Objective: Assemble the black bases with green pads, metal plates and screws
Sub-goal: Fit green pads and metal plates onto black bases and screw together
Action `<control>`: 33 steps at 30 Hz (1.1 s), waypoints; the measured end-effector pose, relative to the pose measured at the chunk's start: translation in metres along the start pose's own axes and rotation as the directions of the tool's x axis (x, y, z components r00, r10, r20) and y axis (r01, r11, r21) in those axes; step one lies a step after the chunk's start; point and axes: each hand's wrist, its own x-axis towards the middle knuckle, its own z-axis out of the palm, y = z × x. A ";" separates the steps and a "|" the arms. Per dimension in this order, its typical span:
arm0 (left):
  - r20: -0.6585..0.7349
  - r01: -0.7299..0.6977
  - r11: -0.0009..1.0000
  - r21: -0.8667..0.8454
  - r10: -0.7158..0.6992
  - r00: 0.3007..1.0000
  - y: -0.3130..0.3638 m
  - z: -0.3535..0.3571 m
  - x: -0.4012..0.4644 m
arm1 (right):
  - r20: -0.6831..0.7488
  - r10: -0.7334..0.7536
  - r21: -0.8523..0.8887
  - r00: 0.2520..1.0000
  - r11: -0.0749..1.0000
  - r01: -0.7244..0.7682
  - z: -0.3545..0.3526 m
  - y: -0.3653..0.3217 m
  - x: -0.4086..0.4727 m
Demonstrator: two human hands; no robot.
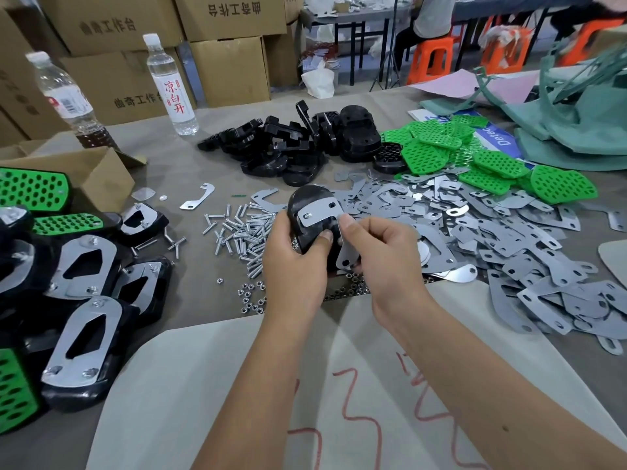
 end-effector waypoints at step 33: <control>0.013 -0.079 0.997 0.009 0.079 0.997 -0.001 -0.006 0.003 | 0.118 -0.010 -0.081 0.993 0.996 0.020 -0.006 0.000 0.003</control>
